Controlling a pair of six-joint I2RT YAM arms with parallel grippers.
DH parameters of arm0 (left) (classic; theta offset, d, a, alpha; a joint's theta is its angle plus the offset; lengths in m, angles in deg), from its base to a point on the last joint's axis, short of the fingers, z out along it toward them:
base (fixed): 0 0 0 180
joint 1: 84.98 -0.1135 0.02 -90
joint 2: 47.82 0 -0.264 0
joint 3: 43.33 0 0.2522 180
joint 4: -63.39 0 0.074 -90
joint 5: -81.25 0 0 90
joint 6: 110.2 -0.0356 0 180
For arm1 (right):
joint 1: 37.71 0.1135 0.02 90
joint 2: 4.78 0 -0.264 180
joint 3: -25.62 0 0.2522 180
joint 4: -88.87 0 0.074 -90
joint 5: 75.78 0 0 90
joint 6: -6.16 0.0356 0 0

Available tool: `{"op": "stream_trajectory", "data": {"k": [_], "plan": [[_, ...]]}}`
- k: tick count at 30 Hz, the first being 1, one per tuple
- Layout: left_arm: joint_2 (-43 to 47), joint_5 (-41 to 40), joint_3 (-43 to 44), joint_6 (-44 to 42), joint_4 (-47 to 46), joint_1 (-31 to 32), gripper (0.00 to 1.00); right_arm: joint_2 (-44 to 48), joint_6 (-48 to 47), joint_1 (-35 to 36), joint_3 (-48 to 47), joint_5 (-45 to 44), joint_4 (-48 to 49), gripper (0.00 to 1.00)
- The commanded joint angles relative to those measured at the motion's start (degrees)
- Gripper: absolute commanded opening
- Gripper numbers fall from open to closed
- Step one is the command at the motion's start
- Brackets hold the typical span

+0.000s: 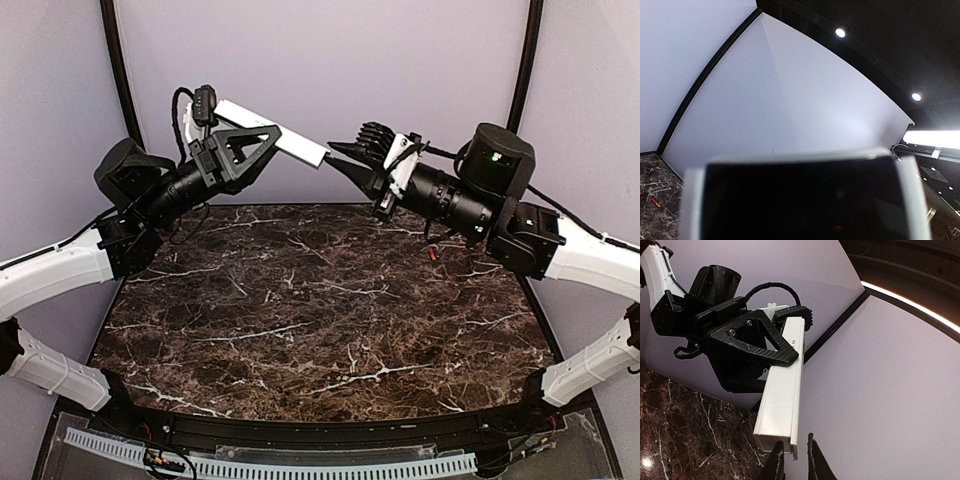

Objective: Load the batteries into the remote control
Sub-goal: Remove the battery cover from the remote control.

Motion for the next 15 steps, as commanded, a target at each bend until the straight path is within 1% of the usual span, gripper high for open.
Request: {"op": "stream_trajectory", "data": {"k": [1,5,7,15], "plan": [[1.5,0.6,-0.2,-1.1,-0.8,-0.3,0.00,-0.8,-0.4,-0.1,-2.0,0.6,0.4,0.13],[1.5,0.8,-0.2,-1.1,-0.9,-0.3,0.00,-0.9,-0.3,-0.2,-2.3,0.5,0.0,0.07],[1.5,0.9,-0.1,-1.1,-0.9,-0.3,0.00,-1.0,-0.2,-0.2,-2.3,0.5,0.0,0.00],[2.2,-0.5,-0.8,-2.8,0.6,-0.3,0.00,-0.9,3.0,-0.2,-3.0,-1.8,0.1,0.00]]}}
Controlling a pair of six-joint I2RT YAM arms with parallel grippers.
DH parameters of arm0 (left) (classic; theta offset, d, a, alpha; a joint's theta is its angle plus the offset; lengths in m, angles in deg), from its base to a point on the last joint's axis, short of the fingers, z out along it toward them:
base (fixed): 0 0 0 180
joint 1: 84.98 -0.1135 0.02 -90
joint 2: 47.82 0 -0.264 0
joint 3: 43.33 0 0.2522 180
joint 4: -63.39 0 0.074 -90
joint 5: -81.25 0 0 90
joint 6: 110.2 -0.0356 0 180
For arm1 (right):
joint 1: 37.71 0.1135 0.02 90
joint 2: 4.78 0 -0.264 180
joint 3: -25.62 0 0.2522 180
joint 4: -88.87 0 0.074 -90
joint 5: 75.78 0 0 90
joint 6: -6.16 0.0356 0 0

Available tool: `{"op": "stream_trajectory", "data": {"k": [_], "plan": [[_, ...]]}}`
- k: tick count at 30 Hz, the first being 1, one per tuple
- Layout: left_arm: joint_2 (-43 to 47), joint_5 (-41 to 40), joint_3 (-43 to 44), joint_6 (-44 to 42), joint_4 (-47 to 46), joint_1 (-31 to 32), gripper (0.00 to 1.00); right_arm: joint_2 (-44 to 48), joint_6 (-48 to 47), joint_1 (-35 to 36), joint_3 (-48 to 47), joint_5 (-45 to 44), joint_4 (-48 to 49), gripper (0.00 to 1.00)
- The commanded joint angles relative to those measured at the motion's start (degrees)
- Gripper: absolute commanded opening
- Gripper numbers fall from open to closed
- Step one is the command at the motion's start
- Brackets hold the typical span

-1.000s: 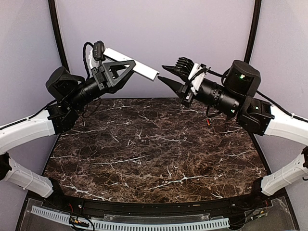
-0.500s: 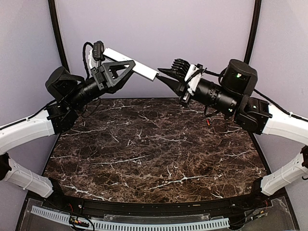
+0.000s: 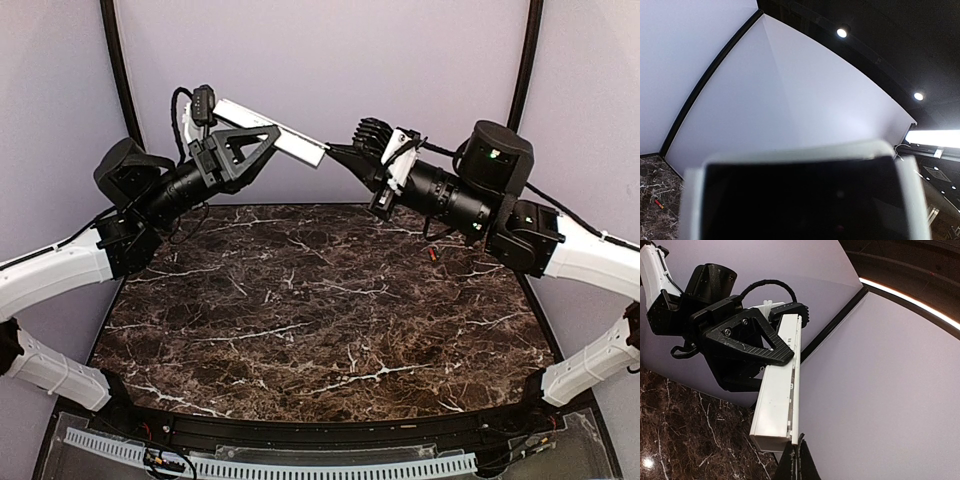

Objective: Load the batteries into the remote control
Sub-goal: Remove the battery cover from the remote control, then place the battery cover at the center of the board.

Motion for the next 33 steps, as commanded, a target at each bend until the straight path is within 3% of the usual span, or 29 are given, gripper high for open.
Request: {"op": "stream_trajectory", "data": {"k": [1,12,18,21,24,33], "plan": [[2.2,-0.4,-0.9,-2.5,0.5,0.0,0.00,-0.4,3.4,-0.1,-2.3,-2.5,0.9,0.00],[2.6,-4.7,-3.1,-6.2,3.2,0.0,0.00,-1.3,15.8,-2.5,-6.4,-13.2,-1.6,0.00],[6.1,-7.4,-3.6,-12.4,7.9,-0.1,0.00,-1.6,40.6,-11.1,-5.7,-16.7,-15.0,0.00],[8.8,-9.4,-3.2,-16.6,11.9,0.0,0.00,-1.9,56.0,-15.9,-1.7,-11.9,-22.3,0.00],[10.7,-10.5,-3.2,-18.7,14.9,0.0,0.00,-1.1,70.0,-20.0,6.0,-4.4,-23.1,0.00],[14.1,-10.5,-5.4,-18.6,15.3,-0.1,0.00,-2.3,94.2,-26.7,30.2,12.2,-9.3,0.00]]}}
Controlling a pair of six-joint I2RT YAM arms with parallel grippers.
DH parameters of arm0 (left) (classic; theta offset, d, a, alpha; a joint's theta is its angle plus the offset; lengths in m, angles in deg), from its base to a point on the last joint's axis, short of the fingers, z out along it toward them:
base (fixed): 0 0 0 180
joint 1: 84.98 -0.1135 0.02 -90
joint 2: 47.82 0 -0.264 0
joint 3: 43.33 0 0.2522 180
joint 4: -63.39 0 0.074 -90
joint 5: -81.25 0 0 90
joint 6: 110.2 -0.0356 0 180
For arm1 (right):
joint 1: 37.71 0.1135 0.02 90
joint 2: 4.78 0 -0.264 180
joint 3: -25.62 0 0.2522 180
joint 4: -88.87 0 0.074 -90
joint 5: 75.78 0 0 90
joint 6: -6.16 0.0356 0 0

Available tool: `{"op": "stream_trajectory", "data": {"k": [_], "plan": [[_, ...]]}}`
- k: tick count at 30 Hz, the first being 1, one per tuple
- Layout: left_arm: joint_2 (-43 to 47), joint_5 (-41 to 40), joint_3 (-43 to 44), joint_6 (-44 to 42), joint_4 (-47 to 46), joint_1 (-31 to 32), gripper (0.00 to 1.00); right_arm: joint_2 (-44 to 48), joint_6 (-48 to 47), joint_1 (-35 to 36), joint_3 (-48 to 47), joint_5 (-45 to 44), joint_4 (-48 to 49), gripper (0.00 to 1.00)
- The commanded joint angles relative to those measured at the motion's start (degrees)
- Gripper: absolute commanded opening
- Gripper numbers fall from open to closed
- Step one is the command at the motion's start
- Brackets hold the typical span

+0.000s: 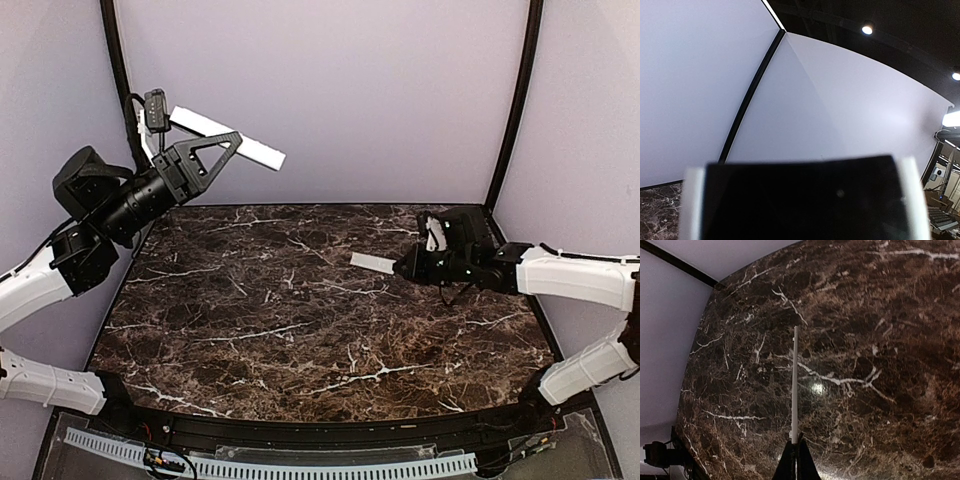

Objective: Load the batteries into the remote control
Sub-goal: Place the battery cover at the center of the board.

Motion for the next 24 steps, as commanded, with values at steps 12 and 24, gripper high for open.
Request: {"op": "stream_trajectory", "data": {"k": [12,24], "plan": [[2.8,0.9,-2.3,-2.9,2.2,-0.1,0.00,-4.0,22.5,-5.0,19.9,13.8,11.5,0.00],[1.4,3.6,-1.1,-5.3,3.9,0.0,0.00,-0.3,18.2,-6.4,18.5,9.9,1.4,0.42]]}}
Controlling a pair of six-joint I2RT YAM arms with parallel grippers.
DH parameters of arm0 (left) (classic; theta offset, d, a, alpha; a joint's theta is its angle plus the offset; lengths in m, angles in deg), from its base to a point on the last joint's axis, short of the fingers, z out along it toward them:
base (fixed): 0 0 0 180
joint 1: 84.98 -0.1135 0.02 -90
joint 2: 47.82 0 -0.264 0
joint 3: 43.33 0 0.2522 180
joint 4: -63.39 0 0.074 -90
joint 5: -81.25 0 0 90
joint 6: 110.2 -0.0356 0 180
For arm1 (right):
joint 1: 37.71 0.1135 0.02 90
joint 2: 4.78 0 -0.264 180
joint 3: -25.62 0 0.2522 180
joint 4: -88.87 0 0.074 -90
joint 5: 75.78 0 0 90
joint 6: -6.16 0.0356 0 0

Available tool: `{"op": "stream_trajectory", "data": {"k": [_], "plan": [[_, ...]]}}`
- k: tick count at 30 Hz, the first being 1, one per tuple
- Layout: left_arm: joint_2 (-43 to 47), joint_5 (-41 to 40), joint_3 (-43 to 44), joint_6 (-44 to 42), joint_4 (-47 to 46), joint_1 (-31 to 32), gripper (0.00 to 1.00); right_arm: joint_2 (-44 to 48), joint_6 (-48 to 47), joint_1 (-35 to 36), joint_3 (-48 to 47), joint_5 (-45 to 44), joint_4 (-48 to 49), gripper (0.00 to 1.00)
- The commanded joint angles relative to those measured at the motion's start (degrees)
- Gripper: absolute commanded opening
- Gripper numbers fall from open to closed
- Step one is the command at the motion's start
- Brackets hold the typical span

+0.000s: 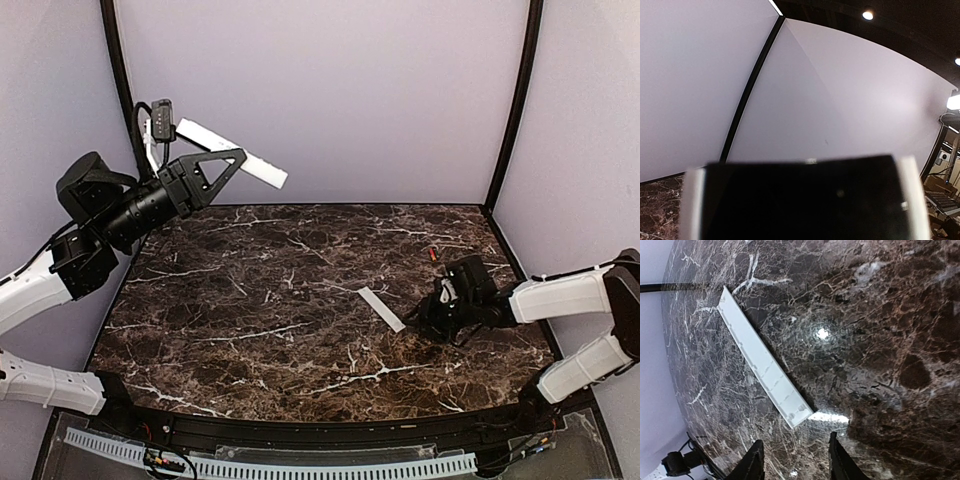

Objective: Load the batteries into the remote control
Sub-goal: Place the battery cover at the center of the board, then pass from the left arm to the right

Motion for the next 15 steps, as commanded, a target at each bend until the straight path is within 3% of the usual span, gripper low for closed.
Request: {"op": "stream_trajectory", "data": {"k": [1,4,6,10,15], "plan": [[0.1,2.7,1.2,-3.3,1.4,0.0,0.00,5.0,-6.3,-0.6,-5.1,-4.2,-9.6,0.45],[-0.3,4.8,1.9,-6.1,3.8,0.0,0.00,11.3,-16.6,0.3,-12.1,-5.6,-15.4,0.59],[-0.7,6.9,2.1,-9.3,5.0,0.0,0.00,15.5,-26.0,2.8,-18.1,-5.3,-16.2,0.95],[-1.1,13.1,1.8,-14.7,6.3,0.1,0.00,20.5,-42.5,9.3,-28.0,2.8,-12.9,0.99],[-0.8,23.1,0.3,-20.4,5.4,0.7,0.00,17.3,-51.9,17.7,-38.1,13.8,-10.5,0.98]]}}
